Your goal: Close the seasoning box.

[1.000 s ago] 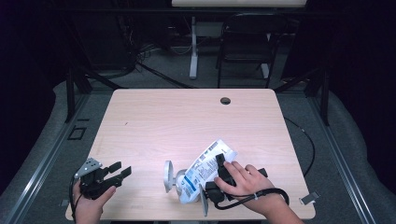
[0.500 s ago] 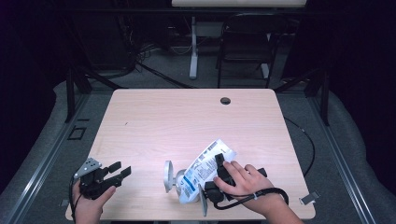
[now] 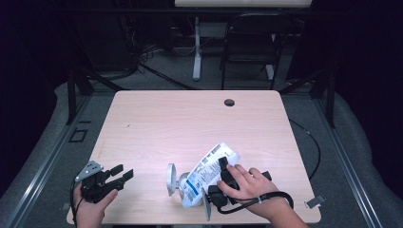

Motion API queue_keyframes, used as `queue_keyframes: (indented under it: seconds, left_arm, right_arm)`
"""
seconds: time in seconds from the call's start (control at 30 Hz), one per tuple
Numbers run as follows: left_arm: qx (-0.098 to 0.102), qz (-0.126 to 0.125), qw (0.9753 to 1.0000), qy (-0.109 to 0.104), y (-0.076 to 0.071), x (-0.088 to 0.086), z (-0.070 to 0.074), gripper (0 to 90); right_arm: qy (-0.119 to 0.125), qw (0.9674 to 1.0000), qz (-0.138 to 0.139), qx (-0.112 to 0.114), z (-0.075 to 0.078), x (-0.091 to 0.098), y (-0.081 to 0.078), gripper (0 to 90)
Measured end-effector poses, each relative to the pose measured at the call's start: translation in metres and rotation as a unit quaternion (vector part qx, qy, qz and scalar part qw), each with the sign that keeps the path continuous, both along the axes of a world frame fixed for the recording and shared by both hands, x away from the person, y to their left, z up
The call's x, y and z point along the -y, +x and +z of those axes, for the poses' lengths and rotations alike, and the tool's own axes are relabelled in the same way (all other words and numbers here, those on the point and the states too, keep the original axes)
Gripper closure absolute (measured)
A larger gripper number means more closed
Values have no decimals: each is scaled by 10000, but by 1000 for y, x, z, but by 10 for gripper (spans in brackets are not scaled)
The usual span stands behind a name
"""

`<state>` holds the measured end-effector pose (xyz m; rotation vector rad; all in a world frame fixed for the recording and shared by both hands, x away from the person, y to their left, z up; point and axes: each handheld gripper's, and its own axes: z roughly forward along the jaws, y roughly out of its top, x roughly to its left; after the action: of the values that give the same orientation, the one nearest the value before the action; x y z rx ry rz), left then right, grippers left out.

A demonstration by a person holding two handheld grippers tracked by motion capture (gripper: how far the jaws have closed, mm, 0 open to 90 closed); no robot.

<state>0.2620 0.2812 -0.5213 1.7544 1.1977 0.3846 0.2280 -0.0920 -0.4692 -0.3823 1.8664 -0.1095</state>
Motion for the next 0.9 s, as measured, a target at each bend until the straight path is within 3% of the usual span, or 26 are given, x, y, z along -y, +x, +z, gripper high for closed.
queue_keyframes:
  seconds: [0.9]
  left_arm:
    - [-12,-13,10000,-5,0,0,-1,475]
  right_arm:
    - [332,9993,-31,-178,2,3,0,896]
